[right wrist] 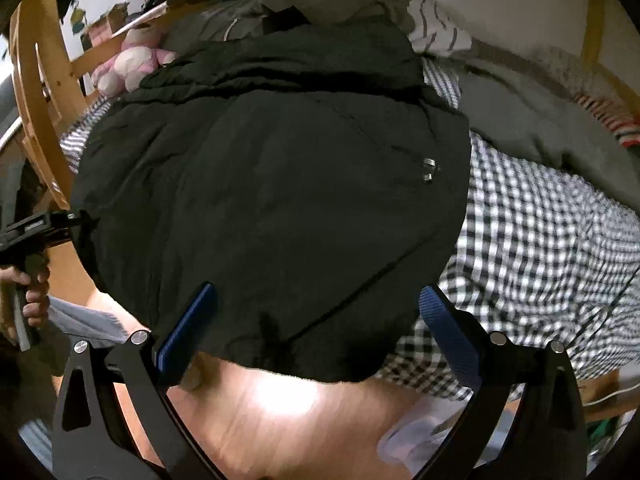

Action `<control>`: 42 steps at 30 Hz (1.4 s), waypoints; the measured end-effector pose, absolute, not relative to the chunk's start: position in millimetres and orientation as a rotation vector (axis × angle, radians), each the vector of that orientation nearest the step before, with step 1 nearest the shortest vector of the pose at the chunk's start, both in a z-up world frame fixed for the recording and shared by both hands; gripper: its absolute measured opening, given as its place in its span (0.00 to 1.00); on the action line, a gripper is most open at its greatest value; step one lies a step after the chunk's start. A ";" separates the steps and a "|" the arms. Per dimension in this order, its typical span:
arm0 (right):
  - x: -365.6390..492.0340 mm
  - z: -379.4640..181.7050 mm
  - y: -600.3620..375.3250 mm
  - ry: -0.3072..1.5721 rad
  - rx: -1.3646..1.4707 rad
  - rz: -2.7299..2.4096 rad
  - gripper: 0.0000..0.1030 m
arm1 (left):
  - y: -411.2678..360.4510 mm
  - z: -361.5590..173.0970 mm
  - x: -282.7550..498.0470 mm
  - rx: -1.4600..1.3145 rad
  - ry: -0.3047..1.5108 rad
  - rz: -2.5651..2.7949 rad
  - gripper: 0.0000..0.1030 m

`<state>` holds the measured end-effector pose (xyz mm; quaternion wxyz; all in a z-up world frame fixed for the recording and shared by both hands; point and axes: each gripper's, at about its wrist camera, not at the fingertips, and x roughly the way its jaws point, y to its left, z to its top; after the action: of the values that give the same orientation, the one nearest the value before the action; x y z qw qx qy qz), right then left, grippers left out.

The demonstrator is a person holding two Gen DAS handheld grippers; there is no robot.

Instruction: Fold large clothes

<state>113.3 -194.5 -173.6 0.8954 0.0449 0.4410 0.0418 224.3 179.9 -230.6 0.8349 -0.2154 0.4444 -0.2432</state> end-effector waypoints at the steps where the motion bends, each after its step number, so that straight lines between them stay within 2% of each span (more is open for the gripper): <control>1: 110.9 -174.6 -200.1 0.920 0.121 0.110 0.97 | 180.2 -227.5 225.9 -0.461 0.945 -0.522 0.43; 4: 99.8 -176.6 -218.7 0.933 0.164 0.158 0.97 | 175.1 -217.8 229.3 -0.470 0.970 -0.544 0.32; 7: 88.1 -179.3 -240.8 0.949 0.223 0.192 0.97 | 177.0 -203.3 233.2 -0.529 0.968 -0.581 0.26; 14: 96.7 -197.7 -254.0 0.983 0.414 0.317 0.96 | 159.7 -159.2 244.7 -0.518 0.924 -0.615 0.22; 22: 136.5 -255.5 -270.8 1.103 0.746 0.414 0.95 | 163.5 -147.4 254.7 -0.498 0.944 -0.581 0.20; 23: 140.1 -258.0 -270.6 1.103 0.747 0.422 0.89 | 165.6 -145.2 255.9 -0.492 0.948 -0.579 0.20; 24: 145.7 -260.2 -268.4 1.103 0.737 0.440 0.80 | 165.0 -145.5 255.7 -0.487 0.954 -0.576 0.20; 29: 167.0 -275.4 -257.8 1.130 0.704 0.468 0.74 | 166.9 -155.4 257.4 -0.434 0.997 -0.545 0.20; 31: 170.2 -273.6 -258.6 1.108 0.705 0.489 0.57 | 169.2 -164.2 255.7 -0.399 1.027 -0.509 0.20; 32: 170.8 -269.9 -260.4 1.084 0.710 0.502 0.42 | 170.5 -170.2 255.0 -0.382 1.047 -0.489 0.21; 33: 169.5 -264.1 -263.9 1.045 0.743 0.540 0.33 | 171.9 -177.7 254.4 -0.361 1.069 -0.465 0.22; 35: 163.6 -246.9 -274.4 0.904 0.858 0.695 0.30 | 173.6 -190.0 253.9 -0.333 1.097 -0.437 0.28; 37: 164.7 -234.3 -280.9 0.839 0.900 0.739 0.31 | 174.5 -199.3 252.2 -0.313 1.098 -0.421 0.39; 38: 167.7 -234.1 -279.4 0.870 0.857 0.692 0.39 | 174.2 -201.5 251.3 -0.303 1.091 -0.410 0.42; 39: 173.2 -239.3 -273.9 0.943 0.775 0.614 0.59 | 173.1 -204.8 251.3 -0.291 1.088 -0.400 0.50; 40: 178.3 -251.3 -267.0 1.011 0.733 0.568 0.73 | 171.6 -207.7 252.4 -0.278 1.092 -0.391 0.62; 41: 181.9 -265.6 -260.4 1.055 0.743 0.547 0.80 | 169.5 -210.1 252.7 -0.260 1.095 -0.379 0.68; 42: 185.0 -274.3 -255.2 1.069 0.770 0.576 0.76 | 167.4 -213.1 252.7 -0.246 1.094 -0.368 0.79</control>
<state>185.0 -255.2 -274.3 0.7527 0.3526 0.4895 0.2636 252.7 167.4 -213.1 0.8310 -0.1161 0.5157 -0.1734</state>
